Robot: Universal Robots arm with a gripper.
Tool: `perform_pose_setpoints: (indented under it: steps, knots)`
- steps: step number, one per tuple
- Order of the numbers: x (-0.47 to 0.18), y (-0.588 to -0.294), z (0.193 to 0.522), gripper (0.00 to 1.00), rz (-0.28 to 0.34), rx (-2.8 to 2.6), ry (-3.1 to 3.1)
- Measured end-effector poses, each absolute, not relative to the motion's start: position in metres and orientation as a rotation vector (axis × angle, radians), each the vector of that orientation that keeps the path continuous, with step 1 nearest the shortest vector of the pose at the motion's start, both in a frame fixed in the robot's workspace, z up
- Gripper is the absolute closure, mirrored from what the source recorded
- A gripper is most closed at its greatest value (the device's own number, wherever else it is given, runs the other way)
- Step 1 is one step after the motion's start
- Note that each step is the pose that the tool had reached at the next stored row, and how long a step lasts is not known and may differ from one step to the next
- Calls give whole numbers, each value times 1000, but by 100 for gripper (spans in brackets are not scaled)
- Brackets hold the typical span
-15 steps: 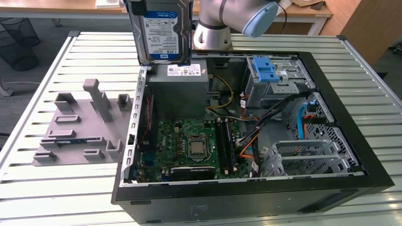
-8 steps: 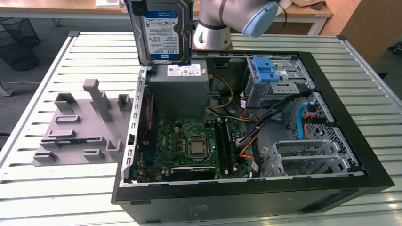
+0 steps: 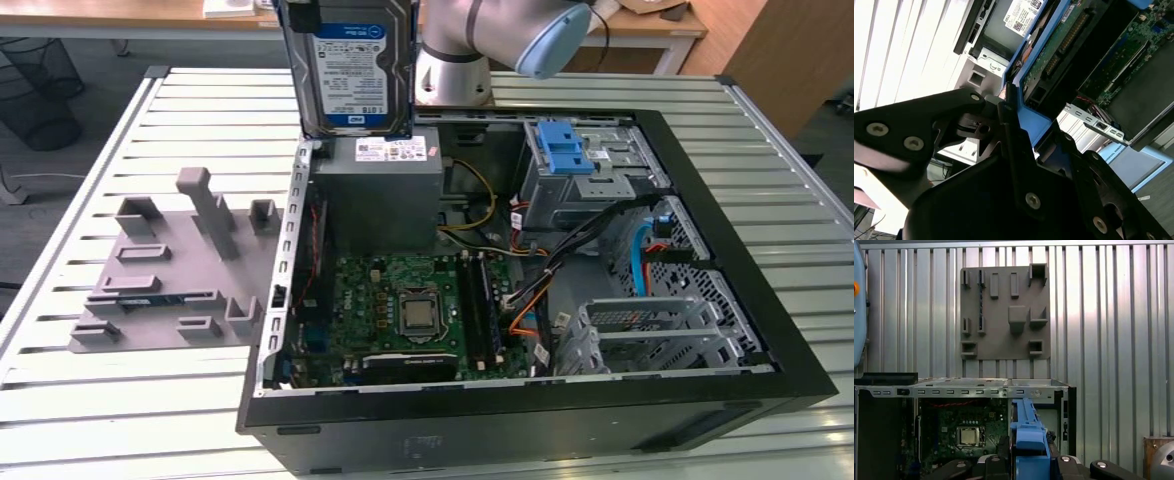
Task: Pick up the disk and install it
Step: 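Pick up the disk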
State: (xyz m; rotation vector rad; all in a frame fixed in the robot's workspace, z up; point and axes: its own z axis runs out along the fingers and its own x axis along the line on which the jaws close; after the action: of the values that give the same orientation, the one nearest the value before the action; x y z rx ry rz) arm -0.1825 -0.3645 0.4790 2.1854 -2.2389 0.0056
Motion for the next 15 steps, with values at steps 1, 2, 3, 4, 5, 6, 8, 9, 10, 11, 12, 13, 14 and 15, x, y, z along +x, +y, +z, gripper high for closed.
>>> perform_pose_setpoints:
  steps: [1, 2, 3, 4, 5, 6, 8, 9, 10, 11, 12, 13, 14, 15]
  knots:
    - [-182, -365, 479, 64, 6, 2185, -2239]
    - [-181, -365, 479, 64, 6, 2185, -2239]
    - [-179, -365, 479, 64, 6, 2185, -2239]
    - [-178, -365, 479, 64, 6, 2185, -2239]
    - [-177, -365, 479, 64, 6, 2185, -2239]
    - [-176, -365, 479, 64, 6, 2185, -2239]
    - [-174, -365, 479, 64, 6, 2185, -2239]
    - [-173, -365, 479, 64, 6, 2185, -2239]
    - [-171, -365, 479, 64, 6, 2185, -2239]
    - [-170, -365, 479, 64, 6, 2185, -2239]
    - [-168, -365, 479, 64, 6, 2185, -2239]
    - [-167, -365, 479, 64, 6, 2185, -2239]
    - [-166, -365, 479, 64, 6, 2185, -2239]
    - [-165, -365, 479, 64, 6, 2185, -2239]
